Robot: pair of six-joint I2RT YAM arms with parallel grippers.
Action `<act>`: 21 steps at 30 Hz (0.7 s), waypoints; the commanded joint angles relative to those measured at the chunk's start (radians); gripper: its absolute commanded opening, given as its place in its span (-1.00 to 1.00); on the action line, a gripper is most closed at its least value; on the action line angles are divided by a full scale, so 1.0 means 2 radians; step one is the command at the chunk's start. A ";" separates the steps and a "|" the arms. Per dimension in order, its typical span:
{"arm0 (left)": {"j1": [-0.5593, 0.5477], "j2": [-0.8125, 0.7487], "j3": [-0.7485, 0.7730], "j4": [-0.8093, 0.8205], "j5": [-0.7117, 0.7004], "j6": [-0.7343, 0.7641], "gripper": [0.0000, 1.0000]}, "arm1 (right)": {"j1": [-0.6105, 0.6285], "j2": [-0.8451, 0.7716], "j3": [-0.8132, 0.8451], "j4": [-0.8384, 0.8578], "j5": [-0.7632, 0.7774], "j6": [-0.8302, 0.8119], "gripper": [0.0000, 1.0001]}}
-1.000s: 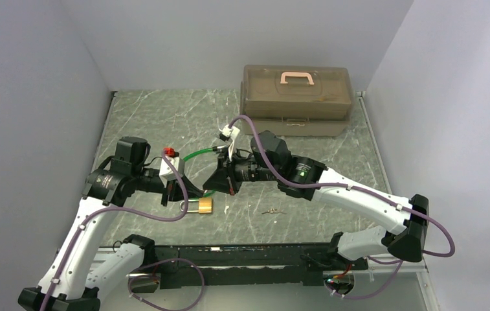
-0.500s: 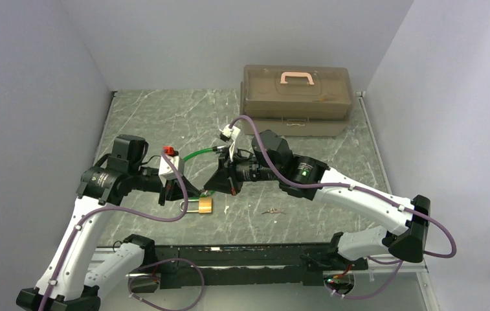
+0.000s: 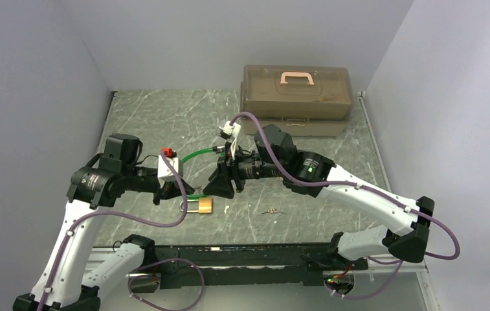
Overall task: Unlock with the key
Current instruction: Pick up the key from the center of the board.
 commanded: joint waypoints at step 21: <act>-0.004 -0.326 -0.188 0.335 -0.117 0.624 -1.00 | -0.032 0.009 0.012 0.162 -0.047 0.090 0.25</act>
